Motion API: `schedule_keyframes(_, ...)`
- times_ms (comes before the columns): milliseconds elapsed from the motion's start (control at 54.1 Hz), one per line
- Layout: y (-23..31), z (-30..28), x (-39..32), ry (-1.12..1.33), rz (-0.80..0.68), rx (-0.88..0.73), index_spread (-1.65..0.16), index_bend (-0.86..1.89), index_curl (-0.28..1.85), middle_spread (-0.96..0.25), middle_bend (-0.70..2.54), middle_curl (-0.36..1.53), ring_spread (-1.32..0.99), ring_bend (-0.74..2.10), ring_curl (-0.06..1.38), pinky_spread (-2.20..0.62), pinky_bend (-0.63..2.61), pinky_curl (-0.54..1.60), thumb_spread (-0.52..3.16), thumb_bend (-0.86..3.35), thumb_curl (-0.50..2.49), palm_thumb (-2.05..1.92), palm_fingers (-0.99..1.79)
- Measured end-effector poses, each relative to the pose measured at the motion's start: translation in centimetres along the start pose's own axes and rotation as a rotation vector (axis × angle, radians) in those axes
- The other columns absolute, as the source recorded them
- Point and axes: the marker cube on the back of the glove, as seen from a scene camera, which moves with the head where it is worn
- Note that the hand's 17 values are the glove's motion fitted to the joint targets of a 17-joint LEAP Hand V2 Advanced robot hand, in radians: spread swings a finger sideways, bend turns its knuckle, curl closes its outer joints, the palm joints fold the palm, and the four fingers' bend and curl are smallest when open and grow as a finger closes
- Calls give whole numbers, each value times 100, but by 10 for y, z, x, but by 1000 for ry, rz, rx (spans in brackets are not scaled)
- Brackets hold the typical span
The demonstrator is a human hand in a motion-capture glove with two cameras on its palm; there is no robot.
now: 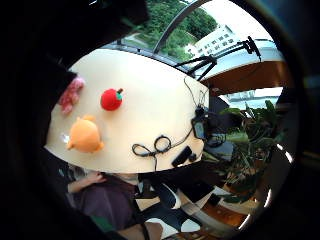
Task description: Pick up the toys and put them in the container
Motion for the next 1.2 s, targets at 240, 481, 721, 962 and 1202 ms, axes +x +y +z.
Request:
schedule_keyframes(240,-41,132,17,27,73,-215,-28,13,27,-6,14,30,-4,45,23,3,78,34,153,-2,22,-3,-15)
schedule_keyframes(481,-53,207,27,66,101,-307,-29,13,25,-10,13,28,-1,41,23,3,79,34,152,-2,22,-3,-15)
schedule_keyframes(721,-61,233,35,114,110,-121,-29,15,26,-5,9,22,0,50,25,1,101,38,150,-1,24,0,-7)
schedule_keyframes(962,-69,233,42,143,42,164,-27,28,34,-17,52,37,-25,93,37,-28,91,35,142,18,42,45,106)
schedule_keyframes(1202,-68,197,60,48,122,83,-30,73,59,-22,93,57,-32,112,50,-34,85,39,104,17,61,60,123)
